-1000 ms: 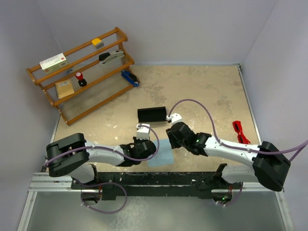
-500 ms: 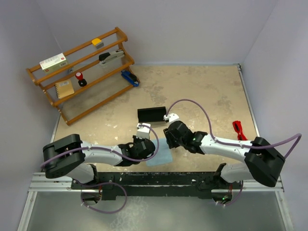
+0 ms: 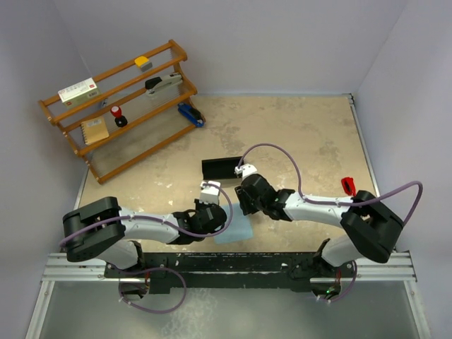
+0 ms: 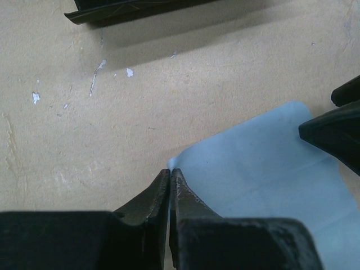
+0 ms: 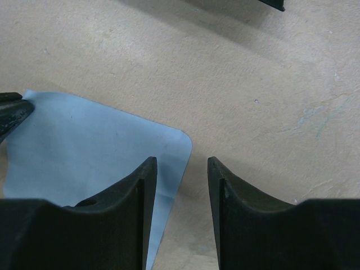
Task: Organize the sunglasses
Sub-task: Fold the glasses cleaning cloth for the sunglasses case.
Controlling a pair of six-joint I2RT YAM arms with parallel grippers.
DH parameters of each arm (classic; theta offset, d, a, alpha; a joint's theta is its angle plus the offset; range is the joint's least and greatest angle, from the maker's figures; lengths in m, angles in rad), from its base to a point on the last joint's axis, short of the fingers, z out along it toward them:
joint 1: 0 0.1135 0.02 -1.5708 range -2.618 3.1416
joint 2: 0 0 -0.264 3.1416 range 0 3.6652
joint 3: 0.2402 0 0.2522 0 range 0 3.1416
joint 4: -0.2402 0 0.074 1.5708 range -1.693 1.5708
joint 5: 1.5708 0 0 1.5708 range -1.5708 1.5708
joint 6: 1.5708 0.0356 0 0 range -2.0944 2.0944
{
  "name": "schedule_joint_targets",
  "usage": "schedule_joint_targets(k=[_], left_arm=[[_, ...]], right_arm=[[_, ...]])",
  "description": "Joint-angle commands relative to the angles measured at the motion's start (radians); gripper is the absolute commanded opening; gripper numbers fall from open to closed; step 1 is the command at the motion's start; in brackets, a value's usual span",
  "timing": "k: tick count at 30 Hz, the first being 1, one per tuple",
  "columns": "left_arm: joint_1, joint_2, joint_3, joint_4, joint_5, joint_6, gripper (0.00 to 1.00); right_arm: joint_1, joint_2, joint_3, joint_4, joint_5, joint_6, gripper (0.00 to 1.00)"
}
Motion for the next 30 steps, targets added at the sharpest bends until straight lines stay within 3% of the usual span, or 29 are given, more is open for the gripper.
schedule_joint_targets(k=[1, 8, 22, 30], left_arm=[[0.003, -0.020, -0.011, 0.042, 0.000, 0.005, 0.00], [0.003, -0.023, -0.022, 0.056, 0.007, -0.004, 0.00], [0.003, -0.020, -0.033, 0.064, 0.008, -0.011, 0.00], [0.003, -0.021, -0.033, 0.065, 0.005, -0.013, 0.00]], right_arm=[[-0.005, 0.026, 0.048, 0.044, -0.009, -0.020, 0.43], [-0.006, 0.058, 0.055, 0.031, -0.004, -0.020, 0.37], [-0.006, 0.098, 0.064, 0.051, -0.016, -0.015, 0.35], [-0.006, 0.094, 0.060, 0.061, -0.034, -0.019, 0.23]])
